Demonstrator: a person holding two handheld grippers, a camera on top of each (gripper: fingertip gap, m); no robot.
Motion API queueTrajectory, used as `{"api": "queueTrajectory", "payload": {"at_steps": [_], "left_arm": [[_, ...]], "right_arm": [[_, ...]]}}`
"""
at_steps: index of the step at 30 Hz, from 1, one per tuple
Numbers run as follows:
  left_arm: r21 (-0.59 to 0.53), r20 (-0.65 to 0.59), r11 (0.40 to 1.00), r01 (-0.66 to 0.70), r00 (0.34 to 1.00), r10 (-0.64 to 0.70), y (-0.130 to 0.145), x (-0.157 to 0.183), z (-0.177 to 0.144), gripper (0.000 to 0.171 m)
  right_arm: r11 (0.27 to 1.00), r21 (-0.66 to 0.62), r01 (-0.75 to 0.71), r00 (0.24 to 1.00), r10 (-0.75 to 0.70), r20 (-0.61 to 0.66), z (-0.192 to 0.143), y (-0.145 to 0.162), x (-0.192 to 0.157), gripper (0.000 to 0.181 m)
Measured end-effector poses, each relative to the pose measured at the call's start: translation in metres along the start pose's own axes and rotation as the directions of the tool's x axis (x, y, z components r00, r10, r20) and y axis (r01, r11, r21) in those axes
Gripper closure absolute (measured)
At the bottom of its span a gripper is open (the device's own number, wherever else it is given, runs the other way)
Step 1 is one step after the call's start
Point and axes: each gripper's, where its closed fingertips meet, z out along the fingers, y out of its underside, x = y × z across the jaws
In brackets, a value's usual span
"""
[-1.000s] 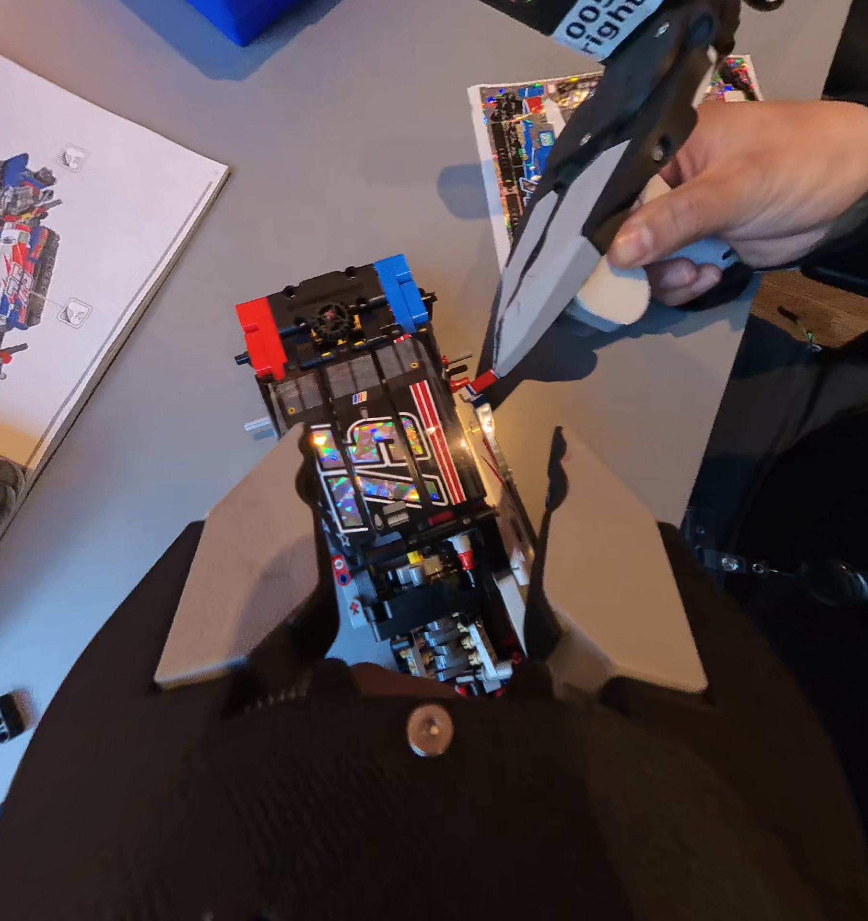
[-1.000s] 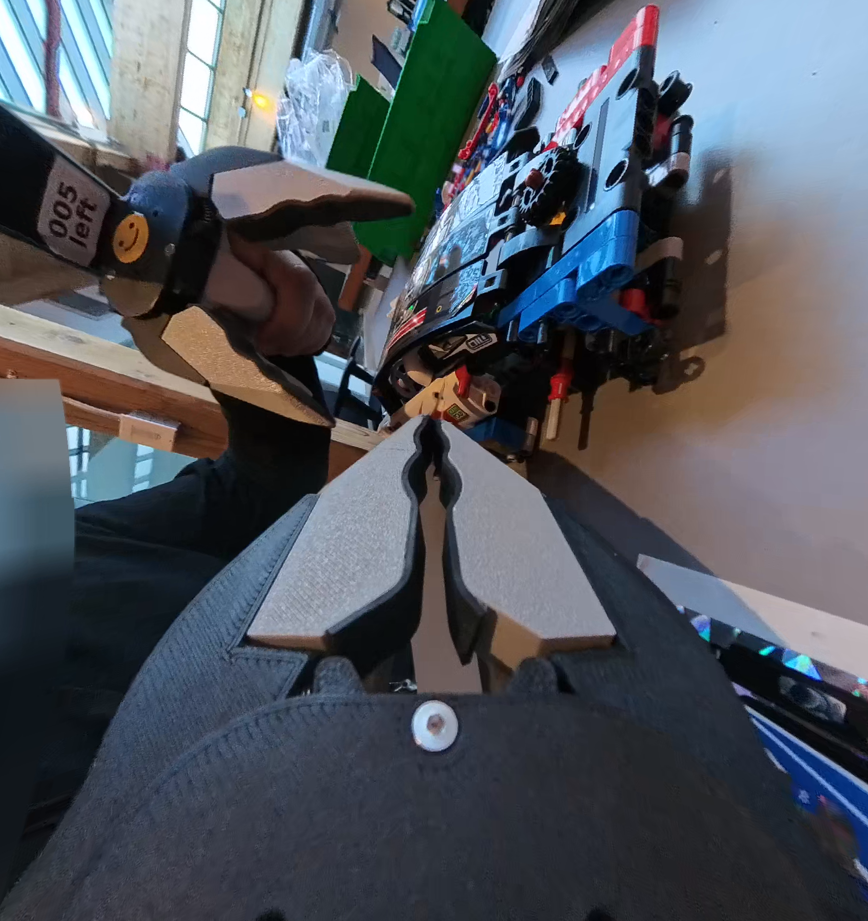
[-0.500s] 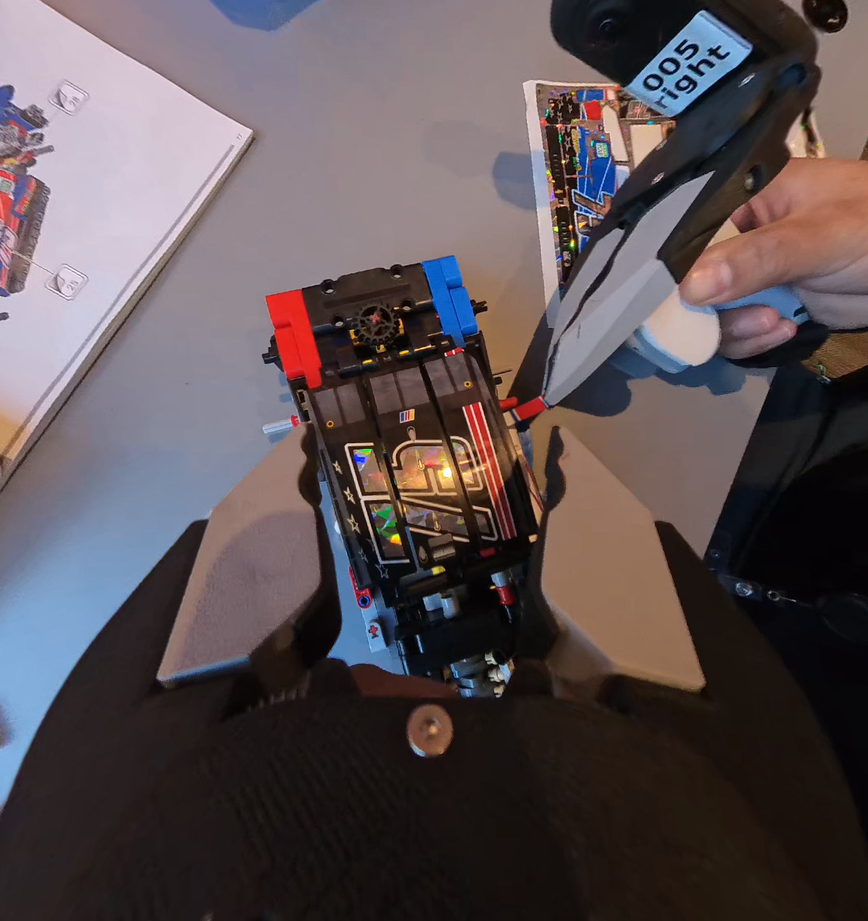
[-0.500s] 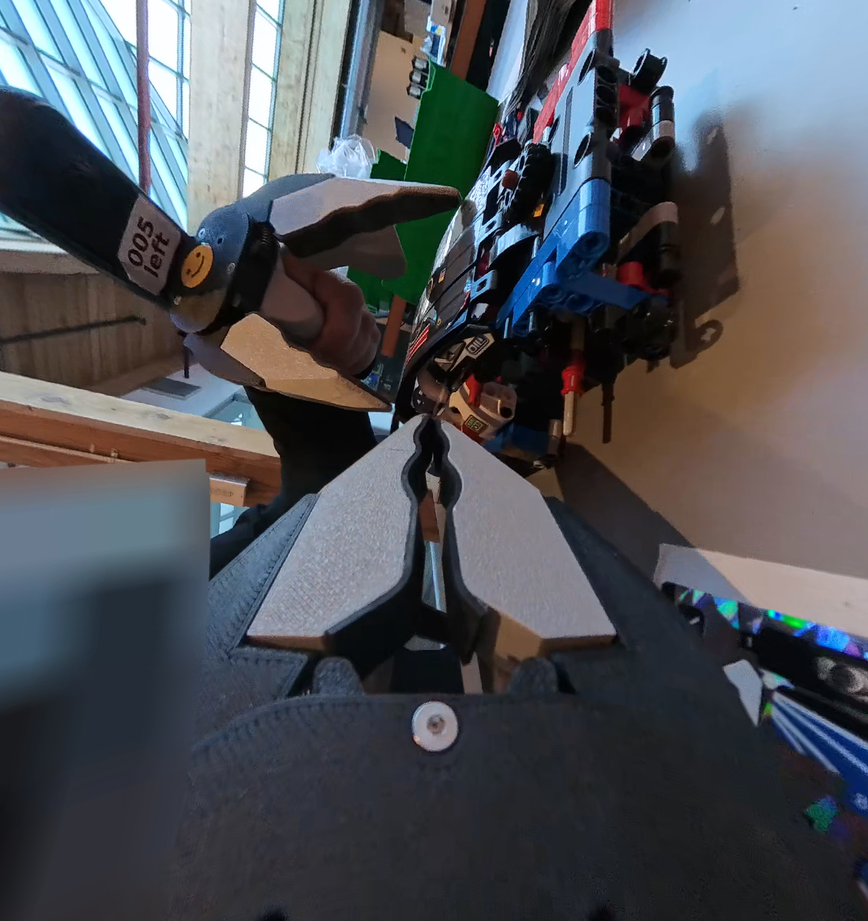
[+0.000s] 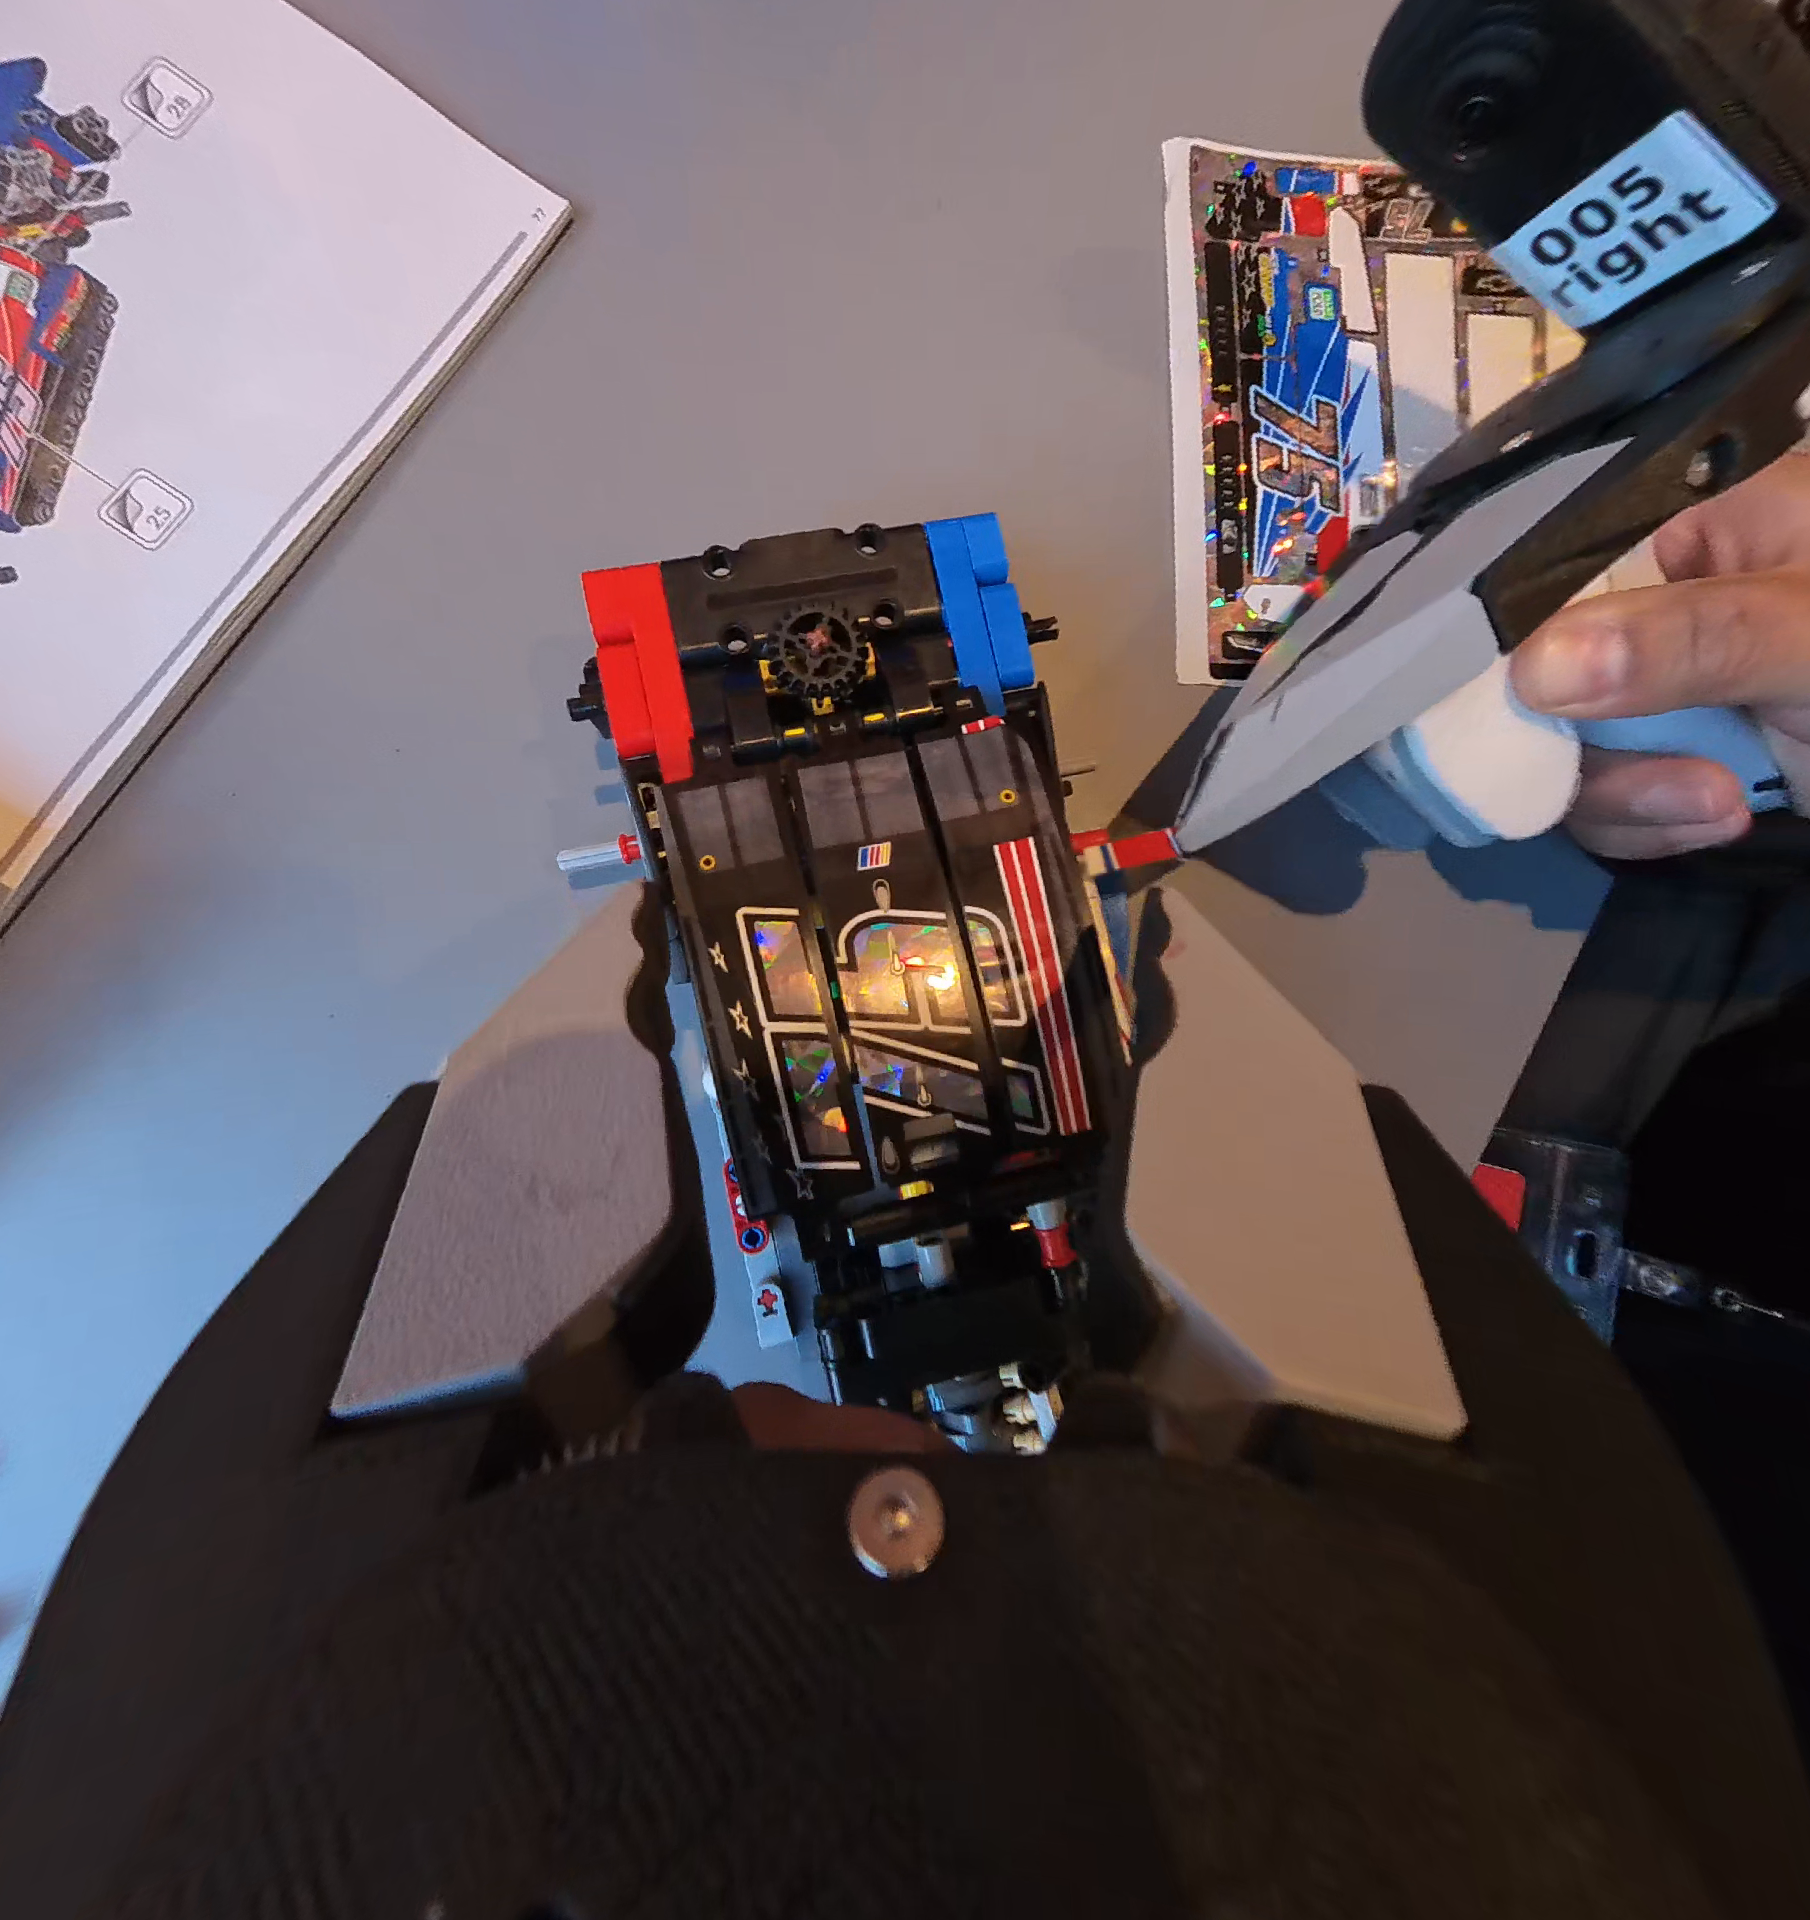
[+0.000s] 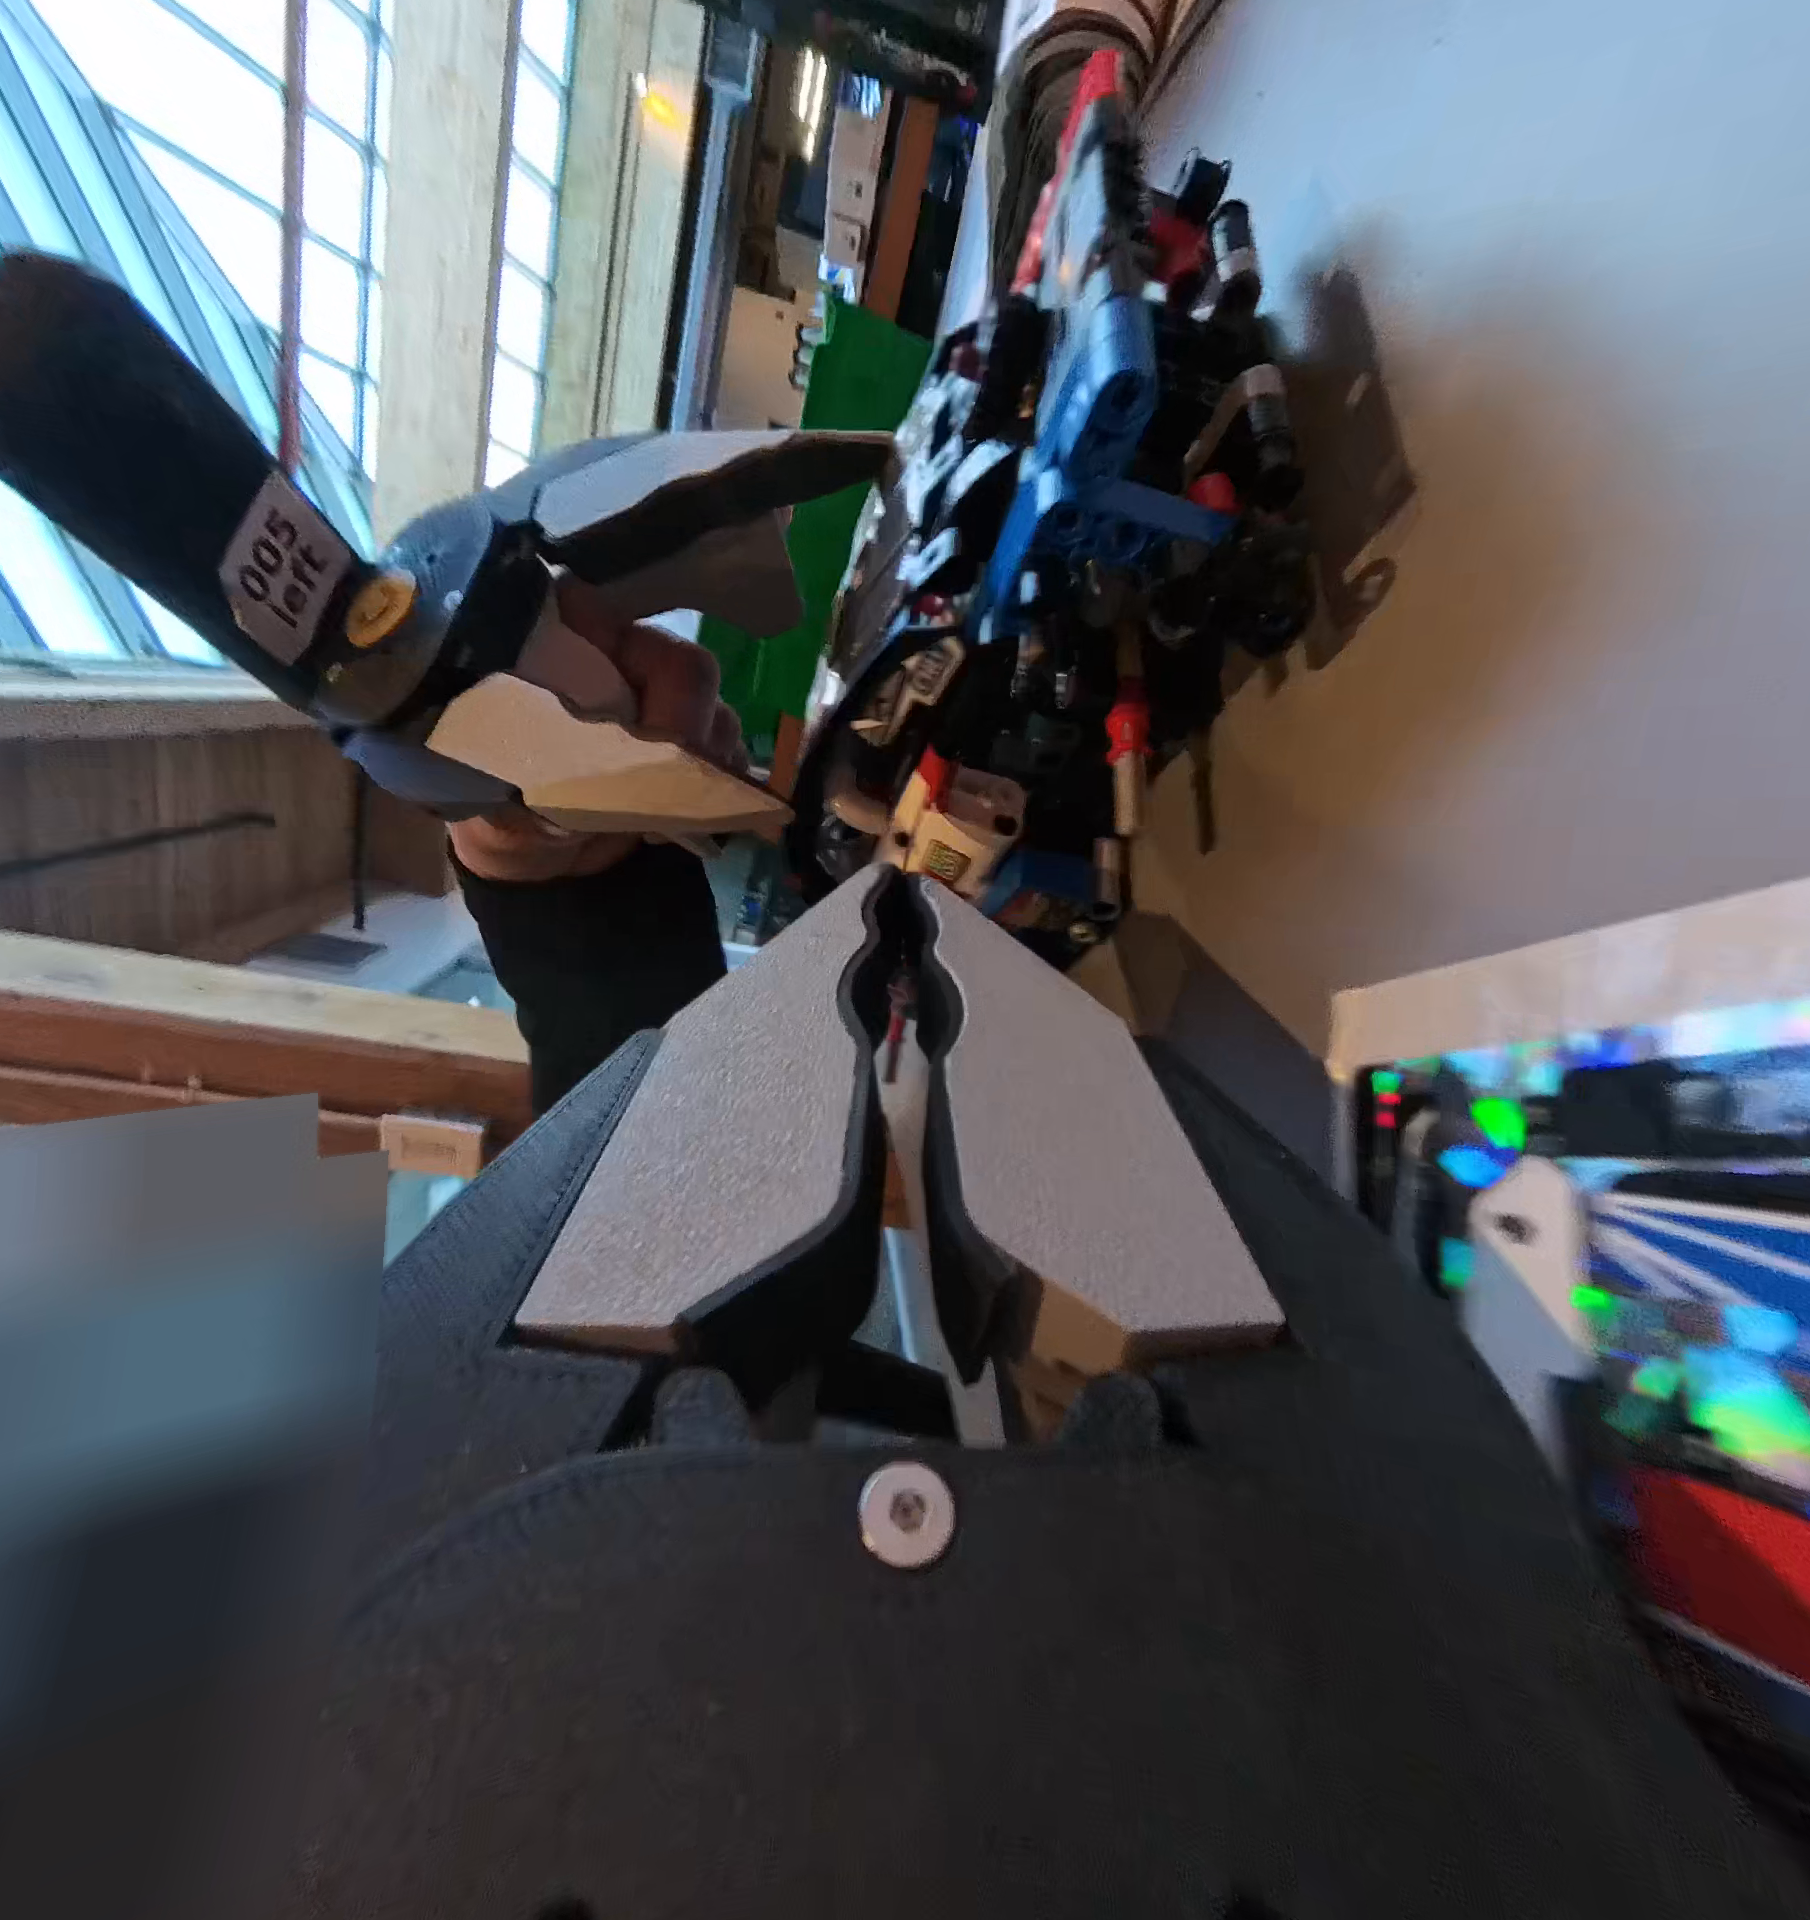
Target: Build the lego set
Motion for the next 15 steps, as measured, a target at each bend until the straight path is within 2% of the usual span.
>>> {"api": "queueTrajectory", "payload": {"at_steps": [3, 5, 7, 8, 10, 12, 15], "left_arm": [[0.004, -0.002, 1.000, 0.014, 1.000, -0.014, 0.002, 0.001, -0.003, 0.086], [0.019, -0.014, 0.999, 0.028, 1.000, -0.028, 0.002, 0.003, -0.006, 0.086], [0.028, -0.023, 0.999, 0.046, 0.999, -0.045, 0.004, 0.004, -0.010, 0.086], [0.030, -0.022, 0.998, 0.048, 0.999, -0.047, 0.006, 0.004, -0.011, 0.087], [0.033, -0.018, 0.998, 0.051, 0.999, -0.050, 0.008, 0.004, -0.011, 0.086], [0.028, -0.031, 0.998, 0.057, 0.998, -0.056, 0.009, 0.004, -0.009, 0.085], [0.003, -0.031, 0.999, 0.049, 0.998, -0.049, 0.009, 0.002, -0.005, 0.082]], "right_arm": [[0.998, -0.007, 0.059, 0.996, -0.058, 0.073, -0.020, -0.015, -0.002, 0.181], [0.992, -0.030, 0.119, 0.992, -0.117, 0.043, -0.041, -0.035, 0.006, 0.181], [0.996, 0.010, 0.091, 0.994, -0.092, 0.052, -0.061, -0.057, 0.006, 0.181], [0.996, 0.029, 0.080, 0.993, -0.082, 0.079, -0.063, -0.058, -0.003, 0.181], [0.992, -0.024, 0.123, 0.988, -0.120, 0.096, -0.044, -0.030, -0.021, 0.181], [0.991, -0.085, 0.102, 0.989, -0.092, 0.120, -0.020, 0.000, -0.025, 0.181], [0.996, -0.090, -0.010, 0.984, 0.026, 0.175, -0.002, 0.006, -0.018, 0.181]]}}
